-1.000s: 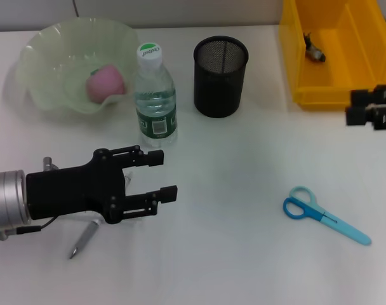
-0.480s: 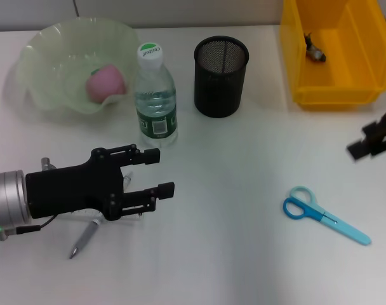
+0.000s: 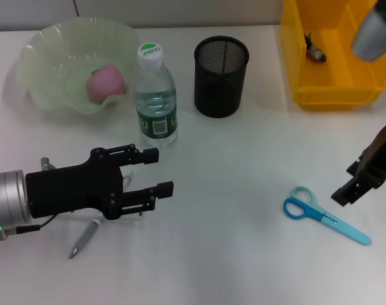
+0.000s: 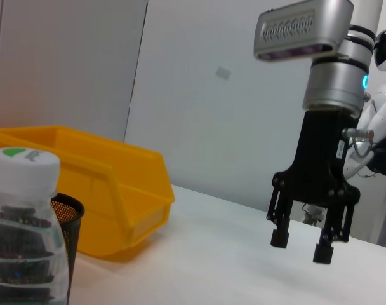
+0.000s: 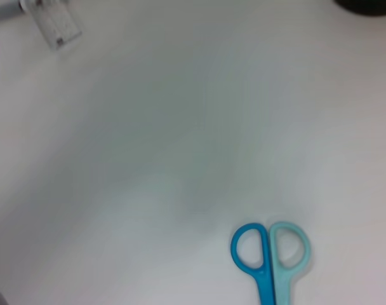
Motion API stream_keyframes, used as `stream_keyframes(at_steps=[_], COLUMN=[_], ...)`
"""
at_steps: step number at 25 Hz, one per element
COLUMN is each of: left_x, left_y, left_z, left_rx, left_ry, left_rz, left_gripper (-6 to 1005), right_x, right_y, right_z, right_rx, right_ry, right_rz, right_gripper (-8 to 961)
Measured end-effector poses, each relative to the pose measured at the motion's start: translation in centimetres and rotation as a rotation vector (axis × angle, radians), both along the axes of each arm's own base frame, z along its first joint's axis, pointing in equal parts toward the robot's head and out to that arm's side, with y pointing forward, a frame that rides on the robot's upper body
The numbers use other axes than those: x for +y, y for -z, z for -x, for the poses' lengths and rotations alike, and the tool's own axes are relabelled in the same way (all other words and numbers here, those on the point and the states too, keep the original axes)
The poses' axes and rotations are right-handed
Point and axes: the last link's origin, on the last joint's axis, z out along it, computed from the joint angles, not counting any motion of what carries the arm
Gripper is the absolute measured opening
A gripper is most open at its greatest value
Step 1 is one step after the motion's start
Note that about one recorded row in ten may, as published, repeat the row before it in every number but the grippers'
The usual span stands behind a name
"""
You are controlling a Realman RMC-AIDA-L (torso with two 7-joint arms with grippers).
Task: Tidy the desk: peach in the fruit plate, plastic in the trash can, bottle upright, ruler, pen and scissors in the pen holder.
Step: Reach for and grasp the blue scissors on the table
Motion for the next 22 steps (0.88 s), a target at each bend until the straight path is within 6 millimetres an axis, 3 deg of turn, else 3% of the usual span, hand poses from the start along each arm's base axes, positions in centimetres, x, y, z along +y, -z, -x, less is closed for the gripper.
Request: stream_keyframes(at_steps=[10, 22], left_x=[0.3, 0.5], left_y=[0.1, 0.1], left_z=[-0.2, -0.1], left_rx=[0.004, 0.015], left_ry=[0.008, 0.004], left_rz=[-0.01, -0.026], left_gripper=[696, 696], right_x=[-0.4, -0.1], right_y=[2.8, 4.4], right_z=[-1.3, -2.1], right_rx=[-0.053, -0.059], right_ry=[0.022, 0.011], right_rz=[0.029, 0.043], right_gripper=[601, 593])
